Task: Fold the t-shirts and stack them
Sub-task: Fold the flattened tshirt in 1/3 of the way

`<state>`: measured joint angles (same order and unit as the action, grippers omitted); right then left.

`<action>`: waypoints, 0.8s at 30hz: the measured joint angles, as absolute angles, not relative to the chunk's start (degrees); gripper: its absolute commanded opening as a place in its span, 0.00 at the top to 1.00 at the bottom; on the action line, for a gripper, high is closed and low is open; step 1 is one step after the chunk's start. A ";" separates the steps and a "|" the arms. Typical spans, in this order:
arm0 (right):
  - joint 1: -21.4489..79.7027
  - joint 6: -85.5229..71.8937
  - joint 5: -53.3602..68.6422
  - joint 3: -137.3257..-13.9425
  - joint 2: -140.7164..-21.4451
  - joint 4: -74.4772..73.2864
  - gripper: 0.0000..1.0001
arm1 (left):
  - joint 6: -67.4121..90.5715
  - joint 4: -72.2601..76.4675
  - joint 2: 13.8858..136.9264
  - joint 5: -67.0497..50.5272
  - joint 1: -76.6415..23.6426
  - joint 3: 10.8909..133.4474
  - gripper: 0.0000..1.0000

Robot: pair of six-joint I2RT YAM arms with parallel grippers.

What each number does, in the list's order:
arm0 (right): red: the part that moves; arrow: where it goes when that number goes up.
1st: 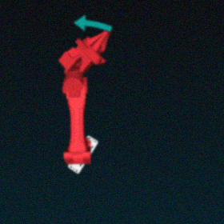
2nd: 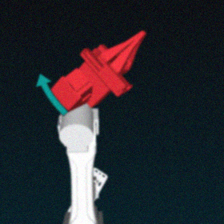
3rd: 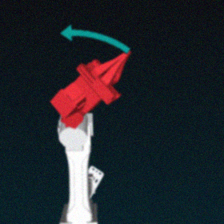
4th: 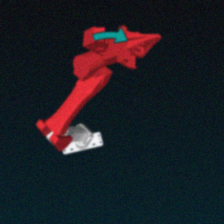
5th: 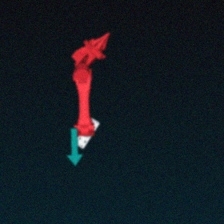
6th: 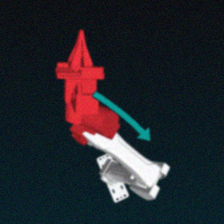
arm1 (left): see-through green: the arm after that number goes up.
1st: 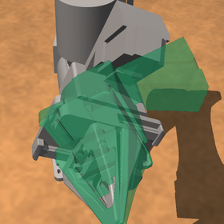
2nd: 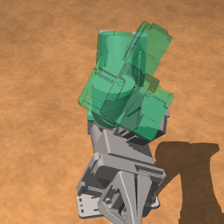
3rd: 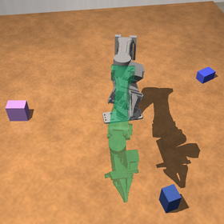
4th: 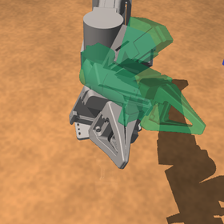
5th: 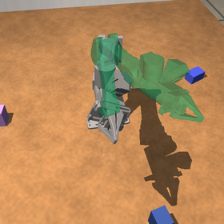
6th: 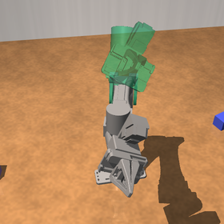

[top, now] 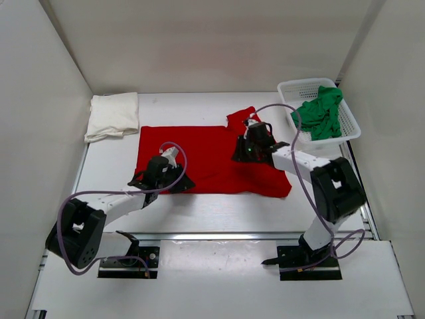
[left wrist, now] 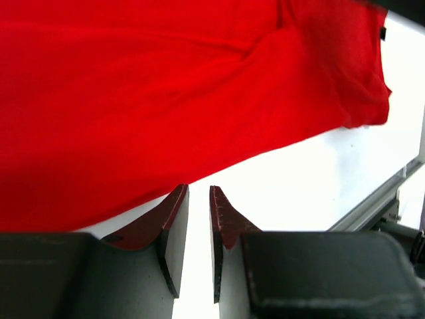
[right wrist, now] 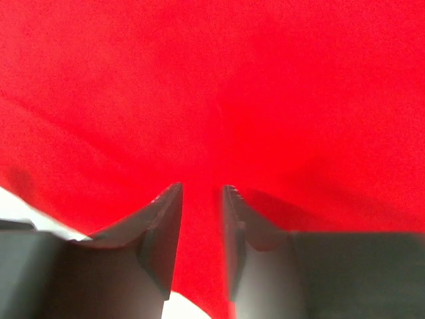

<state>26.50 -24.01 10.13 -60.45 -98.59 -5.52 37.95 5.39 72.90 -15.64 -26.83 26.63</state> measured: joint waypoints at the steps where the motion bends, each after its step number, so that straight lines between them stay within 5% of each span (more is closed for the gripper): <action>1: 26.26 -23.97 9.89 -57.93 -96.49 -5.26 0.91 | 37.93 5.67 73.93 -15.62 -27.55 27.44 0.71; 10: 19.11 -27.14 5.91 -31.40 -77.32 -4.12 1.00 | 38.48 7.20 80.84 -15.40 -25.34 29.08 0.73; 19: 17.47 -32.29 7.03 -20.12 -67.24 0.86 1.00 | 41.25 12.01 76.62 -19.11 -17.85 18.98 0.74; 22: 18.41 -34.11 8.05 -17.41 -62.78 -0.45 0.93 | 42.11 9.63 69.47 -19.03 -18.61 14.72 0.72; 24: 18.24 -34.50 9.34 -17.26 -61.12 -2.50 0.77 | 42.54 5.85 65.39 -18.76 -18.92 13.82 0.68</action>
<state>18.24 -34.50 9.34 -17.26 -61.12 -2.50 42.54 5.85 65.39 -18.76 -18.92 13.82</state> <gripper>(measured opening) 0.114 0.288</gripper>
